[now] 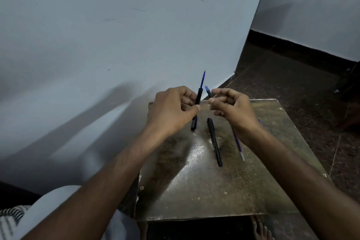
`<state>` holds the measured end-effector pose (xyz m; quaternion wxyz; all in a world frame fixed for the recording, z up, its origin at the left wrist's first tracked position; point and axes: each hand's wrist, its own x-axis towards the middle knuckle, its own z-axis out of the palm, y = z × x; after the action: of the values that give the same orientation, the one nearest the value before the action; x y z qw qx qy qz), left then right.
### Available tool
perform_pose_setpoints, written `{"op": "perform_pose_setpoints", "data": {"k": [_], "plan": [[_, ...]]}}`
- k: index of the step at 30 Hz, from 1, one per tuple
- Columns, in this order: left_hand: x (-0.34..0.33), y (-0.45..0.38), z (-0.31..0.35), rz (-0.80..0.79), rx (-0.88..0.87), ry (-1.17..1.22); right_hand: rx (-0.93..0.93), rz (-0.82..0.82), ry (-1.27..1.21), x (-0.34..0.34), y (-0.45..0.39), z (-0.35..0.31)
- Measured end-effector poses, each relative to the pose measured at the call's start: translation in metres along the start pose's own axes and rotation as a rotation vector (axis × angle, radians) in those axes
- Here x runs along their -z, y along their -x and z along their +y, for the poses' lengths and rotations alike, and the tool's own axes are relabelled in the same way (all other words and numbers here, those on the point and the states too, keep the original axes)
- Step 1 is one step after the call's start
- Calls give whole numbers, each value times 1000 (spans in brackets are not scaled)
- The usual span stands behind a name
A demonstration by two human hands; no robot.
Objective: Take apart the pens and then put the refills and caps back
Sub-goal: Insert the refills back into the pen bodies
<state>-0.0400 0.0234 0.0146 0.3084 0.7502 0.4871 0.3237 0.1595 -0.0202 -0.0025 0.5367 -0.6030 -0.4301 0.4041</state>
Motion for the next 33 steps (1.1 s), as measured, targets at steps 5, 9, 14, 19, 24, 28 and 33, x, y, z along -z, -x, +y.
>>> {"op": "perform_pose_setpoints", "data": {"k": [5,9,14,19,24,28,33], "plan": [[-19,5,11,-113,-73,4,25,-2,-107,10,2,-9],[-25,6,21,-158,-81,-8,24,46,-206,18,10,-21],[-27,17,23,-167,-50,-21,46,113,-384,27,22,-34],[-25,24,23,-188,-63,-30,170,85,-387,37,24,-46],[-28,28,25,-192,-90,-62,236,41,-209,42,30,-42],[-31,27,28,-205,-90,-64,249,39,-188,46,30,-37],[-30,24,26,-208,-79,-82,263,14,-174,47,27,-35]]}}
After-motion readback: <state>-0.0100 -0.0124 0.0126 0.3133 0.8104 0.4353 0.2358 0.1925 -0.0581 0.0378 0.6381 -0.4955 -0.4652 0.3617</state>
